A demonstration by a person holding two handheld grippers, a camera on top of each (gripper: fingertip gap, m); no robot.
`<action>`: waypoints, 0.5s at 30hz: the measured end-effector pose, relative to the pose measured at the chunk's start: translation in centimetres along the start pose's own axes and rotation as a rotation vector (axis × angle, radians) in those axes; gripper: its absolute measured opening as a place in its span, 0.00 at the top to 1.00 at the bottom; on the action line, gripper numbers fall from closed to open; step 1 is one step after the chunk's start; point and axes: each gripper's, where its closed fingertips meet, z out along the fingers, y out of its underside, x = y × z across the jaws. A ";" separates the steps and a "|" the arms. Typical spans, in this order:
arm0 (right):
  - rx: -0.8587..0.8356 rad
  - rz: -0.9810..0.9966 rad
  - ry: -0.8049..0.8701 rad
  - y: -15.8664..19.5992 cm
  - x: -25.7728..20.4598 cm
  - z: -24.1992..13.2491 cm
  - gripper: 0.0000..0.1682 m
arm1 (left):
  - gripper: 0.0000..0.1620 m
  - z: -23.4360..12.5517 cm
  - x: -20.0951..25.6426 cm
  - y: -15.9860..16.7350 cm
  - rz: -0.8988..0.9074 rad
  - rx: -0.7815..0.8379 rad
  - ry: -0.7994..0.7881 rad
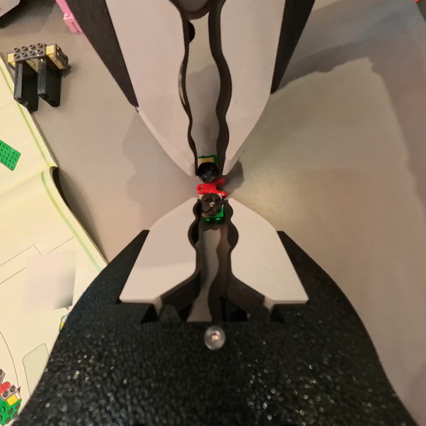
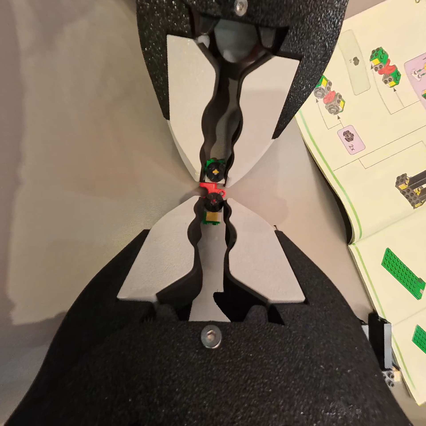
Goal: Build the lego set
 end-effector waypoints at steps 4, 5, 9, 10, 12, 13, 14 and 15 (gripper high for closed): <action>0.000 -0.002 -0.014 0.0 -0.1 0.1 0.91 | 0.88 0.0 0.0 0.0 -0.002 0.000 0.003; -0.002 -0.003 -0.018 0.0 -0.1 0.1 0.91 | 0.88 0.0 0.0 0.0 -0.002 0.000 0.004; -0.003 -0.013 -0.032 0.0 -0.1 0.2 0.91 | 0.88 0.0 0.0 0.0 -0.003 0.000 0.004; -0.001 -0.015 -0.036 0.0 -0.1 0.2 0.91 | 0.88 0.0 0.0 0.0 -0.003 0.000 0.004; 0.009 -0.014 -0.041 0.0 -0.1 0.2 0.91 | 0.88 0.0 0.0 0.0 -0.003 0.000 0.005; 0.016 -0.014 -0.042 0.0 -0.1 0.2 0.91 | 0.88 0.0 0.0 0.0 -0.003 0.000 0.005; 0.023 -0.015 -0.041 0.0 -0.1 0.2 0.91 | 0.88 0.0 0.0 0.0 -0.003 0.000 0.005; 0.031 -0.015 -0.040 0.0 -0.1 0.2 0.91 | 0.88 0.0 0.0 0.0 -0.003 0.000 0.005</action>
